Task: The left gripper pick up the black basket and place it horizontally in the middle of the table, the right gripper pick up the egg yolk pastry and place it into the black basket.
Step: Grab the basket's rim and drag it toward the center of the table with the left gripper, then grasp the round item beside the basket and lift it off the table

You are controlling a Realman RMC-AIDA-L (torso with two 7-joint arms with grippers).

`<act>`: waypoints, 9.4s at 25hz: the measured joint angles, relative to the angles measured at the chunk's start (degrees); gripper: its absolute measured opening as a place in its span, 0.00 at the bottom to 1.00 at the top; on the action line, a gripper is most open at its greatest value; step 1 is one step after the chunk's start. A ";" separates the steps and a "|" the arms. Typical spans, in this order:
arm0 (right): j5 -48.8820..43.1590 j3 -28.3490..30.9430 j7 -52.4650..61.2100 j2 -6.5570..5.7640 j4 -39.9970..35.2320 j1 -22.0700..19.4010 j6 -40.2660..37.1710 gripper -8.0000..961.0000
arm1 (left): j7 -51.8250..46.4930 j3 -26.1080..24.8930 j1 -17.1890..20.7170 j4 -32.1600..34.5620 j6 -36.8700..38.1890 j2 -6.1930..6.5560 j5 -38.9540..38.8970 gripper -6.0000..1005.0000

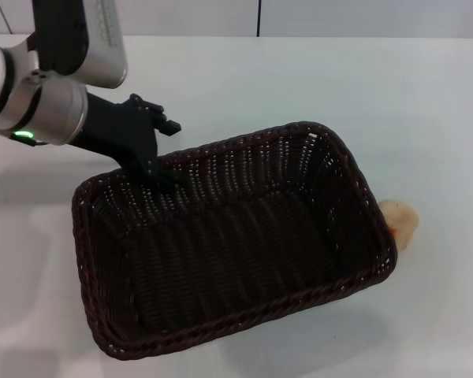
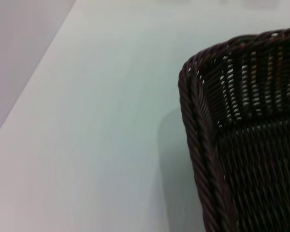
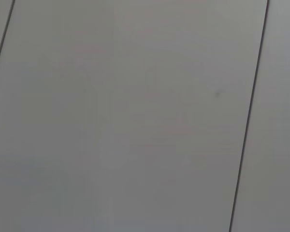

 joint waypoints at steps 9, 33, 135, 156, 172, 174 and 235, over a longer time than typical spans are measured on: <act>0.00 0.89 0.00 0.00 -1.20 1.17 0.04 0.40 | -4.87 1.78 0.94 -9.89 -1.68 0.25 0.70 0.78; 0.09 2.03 0.00 -0.08 -2.48 3.01 1.15 0.40 | -28.92 3.03 21.05 -25.32 43.62 -0.07 4.10 0.77; 55.99 18.13 -10.29 0.21 9.70 -2.90 70.77 0.43 | 41.22 -26.61 20.23 23.01 27.78 0.01 -72.42 0.77; 70.85 27.26 -20.53 0.03 -13.89 4.13 77.75 0.43 | 39.94 -26.07 20.18 21.15 27.74 0.02 -72.10 0.77; 70.75 25.68 -20.64 0.07 -16.81 6.06 79.00 0.52 | 39.33 -25.83 20.87 19.86 27.94 0.08 -72.04 0.77; 69.77 25.64 -20.05 0.07 -16.81 6.05 78.93 0.52 | 39.33 -25.82 20.89 19.77 27.90 0.08 -72.05 0.77; 70.92 21.67 -23.09 0.03 -33.26 17.34 73.81 0.44 | 39.16 -26.36 20.98 16.40 30.89 0.37 -67.57 0.77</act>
